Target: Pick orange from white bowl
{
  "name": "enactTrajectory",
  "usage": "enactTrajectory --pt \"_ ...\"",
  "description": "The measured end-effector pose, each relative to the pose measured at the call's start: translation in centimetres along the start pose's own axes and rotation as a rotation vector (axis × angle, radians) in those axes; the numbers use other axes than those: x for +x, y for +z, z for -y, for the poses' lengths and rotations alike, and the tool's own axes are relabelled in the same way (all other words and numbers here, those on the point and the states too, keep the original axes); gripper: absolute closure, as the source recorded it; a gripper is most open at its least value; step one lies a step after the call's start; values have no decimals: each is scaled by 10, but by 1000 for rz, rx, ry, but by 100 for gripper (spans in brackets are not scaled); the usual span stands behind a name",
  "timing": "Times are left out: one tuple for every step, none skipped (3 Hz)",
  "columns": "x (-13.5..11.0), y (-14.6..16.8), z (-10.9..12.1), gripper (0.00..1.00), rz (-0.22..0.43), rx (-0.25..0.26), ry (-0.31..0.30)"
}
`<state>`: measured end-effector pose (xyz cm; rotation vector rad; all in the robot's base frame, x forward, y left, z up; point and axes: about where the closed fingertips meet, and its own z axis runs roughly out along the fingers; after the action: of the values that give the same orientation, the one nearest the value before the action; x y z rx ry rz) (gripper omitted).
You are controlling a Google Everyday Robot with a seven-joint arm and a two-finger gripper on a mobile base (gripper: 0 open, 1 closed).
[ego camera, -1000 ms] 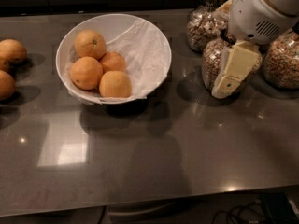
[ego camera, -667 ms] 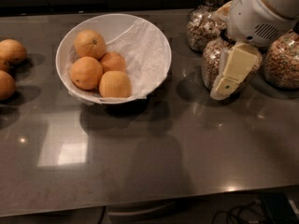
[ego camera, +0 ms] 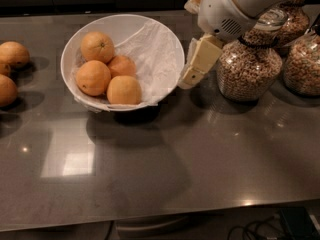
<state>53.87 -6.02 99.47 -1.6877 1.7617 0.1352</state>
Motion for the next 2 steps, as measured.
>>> enactTrajectory --pt "-36 19 19 0 114 -4 -11" --pt "-36 19 19 0 115 -4 -11"
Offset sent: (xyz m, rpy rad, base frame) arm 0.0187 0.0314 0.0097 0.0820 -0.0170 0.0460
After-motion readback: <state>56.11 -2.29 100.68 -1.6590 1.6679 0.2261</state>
